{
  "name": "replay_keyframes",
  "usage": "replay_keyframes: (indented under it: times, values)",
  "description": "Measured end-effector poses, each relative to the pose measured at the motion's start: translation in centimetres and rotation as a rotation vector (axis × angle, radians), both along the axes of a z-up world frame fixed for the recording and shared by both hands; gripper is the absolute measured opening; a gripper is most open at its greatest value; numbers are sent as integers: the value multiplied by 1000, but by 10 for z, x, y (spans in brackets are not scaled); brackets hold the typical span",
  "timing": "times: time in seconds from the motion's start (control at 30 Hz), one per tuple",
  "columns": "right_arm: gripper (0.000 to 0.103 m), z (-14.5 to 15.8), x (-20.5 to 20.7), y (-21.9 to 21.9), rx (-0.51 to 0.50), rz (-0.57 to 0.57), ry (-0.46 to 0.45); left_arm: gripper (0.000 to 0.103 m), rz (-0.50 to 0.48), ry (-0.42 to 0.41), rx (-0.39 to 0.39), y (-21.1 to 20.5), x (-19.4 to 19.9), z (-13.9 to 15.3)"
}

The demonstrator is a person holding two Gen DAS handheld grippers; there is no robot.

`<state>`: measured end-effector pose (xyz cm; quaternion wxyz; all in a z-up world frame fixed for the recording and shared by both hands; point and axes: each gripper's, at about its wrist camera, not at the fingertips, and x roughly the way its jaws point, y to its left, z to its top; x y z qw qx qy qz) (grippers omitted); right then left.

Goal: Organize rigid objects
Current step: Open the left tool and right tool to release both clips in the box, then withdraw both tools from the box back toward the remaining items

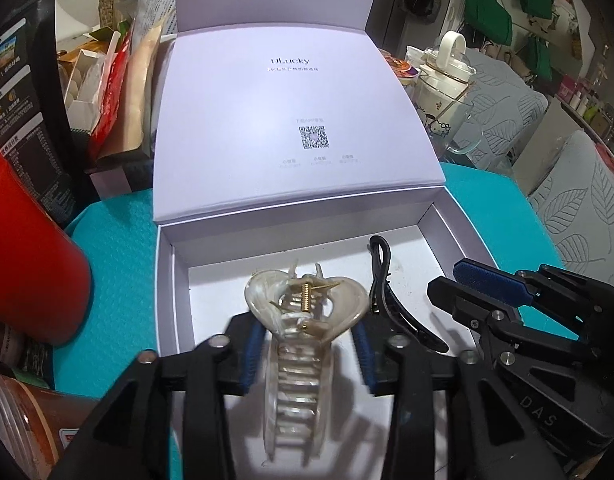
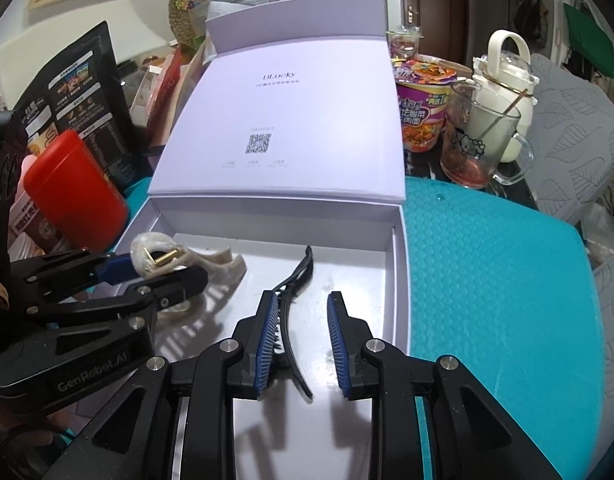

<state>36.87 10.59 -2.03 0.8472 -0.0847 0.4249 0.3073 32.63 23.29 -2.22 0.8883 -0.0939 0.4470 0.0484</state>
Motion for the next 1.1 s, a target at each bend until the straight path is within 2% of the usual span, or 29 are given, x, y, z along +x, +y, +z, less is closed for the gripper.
replay_keyframes:
  times: [0.03, 0.1, 0.47, 0.6, 1.1]
  values:
    - [26, 1, 0, -1, 0, -2, -4, 56, 4, -8, 5, 0, -1, 2]
    - [26, 4, -1, -2, 3, -4, -11, 60, 12, -33, 26, -1, -4, 8]
    - [26, 16, -8, -5, 17, -4, -44, 61, 3, -70, 55, 1, -12, 27]
    - [26, 22, -11, -6, 18, -8, -61, 61, 14, -107, 73, 2, -21, 40]
    - [26, 79, -48, -24, 57, -5, -175, 61, 24, -206, 86, -15, -60, 87]
